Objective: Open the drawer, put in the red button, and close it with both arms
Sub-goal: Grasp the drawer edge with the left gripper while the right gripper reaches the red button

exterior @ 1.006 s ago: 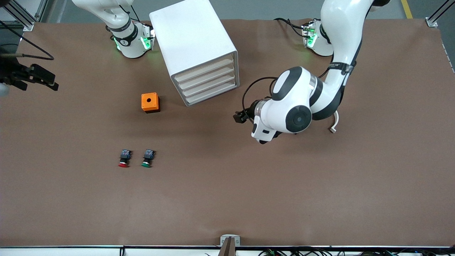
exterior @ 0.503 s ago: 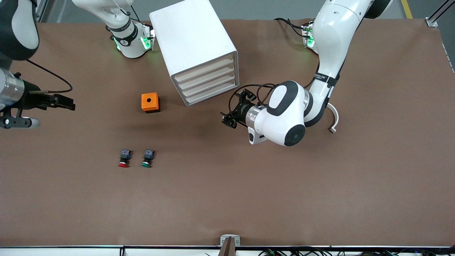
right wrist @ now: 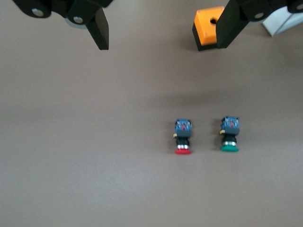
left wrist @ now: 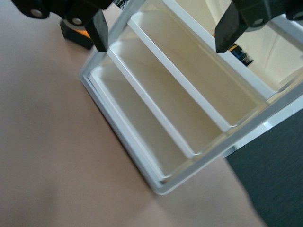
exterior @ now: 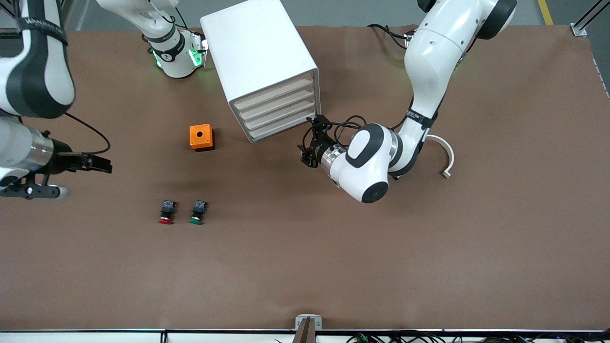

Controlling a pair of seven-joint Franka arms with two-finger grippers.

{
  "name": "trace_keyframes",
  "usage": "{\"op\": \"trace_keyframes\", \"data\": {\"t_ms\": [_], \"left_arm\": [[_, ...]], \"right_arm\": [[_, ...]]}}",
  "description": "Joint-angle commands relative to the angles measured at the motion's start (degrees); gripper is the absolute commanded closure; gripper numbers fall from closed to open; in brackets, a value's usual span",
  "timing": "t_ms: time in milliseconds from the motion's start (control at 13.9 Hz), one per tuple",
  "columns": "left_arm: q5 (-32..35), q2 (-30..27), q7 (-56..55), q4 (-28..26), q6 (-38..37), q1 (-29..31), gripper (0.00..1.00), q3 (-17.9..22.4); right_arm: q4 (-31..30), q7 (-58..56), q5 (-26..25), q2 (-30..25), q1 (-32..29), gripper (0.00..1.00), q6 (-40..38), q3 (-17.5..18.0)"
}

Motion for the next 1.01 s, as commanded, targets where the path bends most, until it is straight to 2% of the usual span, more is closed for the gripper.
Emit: {"op": "trace_keyframes", "data": {"t_ms": [0, 144, 288, 575, 647, 791, 934], "left_arm": [[-2.7, 1.6, -7.9, 0.9, -6.5, 0.5, 0.01, 0.1], [-5.8, 3.7, -13.6, 0.9, -10.6, 1.0, 0.01, 0.1], [-7.2, 5.6, -18.4, 0.8, -12.9, 1.4, 0.01, 0.0], [-11.7, 8.1, -19.9, 0.3, -15.3, 1.2, 0.01, 0.0], [-12.3, 8.5, -19.9, 0.4, -15.3, 0.9, 0.05, 0.0], [-13.5, 8.6, -19.9, 0.4, -15.3, 0.8, 0.31, 0.0], [-13.8, 9.1, -20.0, 0.2, -15.3, 0.6, 0.48, -0.1]], "right_arm": [[-7.1, 3.0, 0.6, -0.1, 1.2, 0.0, 9.1, 0.2], [-10.0, 3.1, 0.6, 1.3, 2.2, 0.0, 14.8, 0.3], [-10.2, 4.3, 0.6, 3.8, 2.5, 0.0, 17.6, 0.3], [-14.3, 4.4, 2.1, 7.1, 3.4, 0.0, 28.0, 0.3], [-15.9, 4.8, 2.1, 7.7, 3.4, 0.0, 31.3, 0.3], [-17.4, 5.2, 2.1, 9.8, 3.8, 0.0, 35.5, 0.3], [-18.5, 7.8, 2.1, 11.5, 4.6, 0.0, 39.3, 0.3]]}}
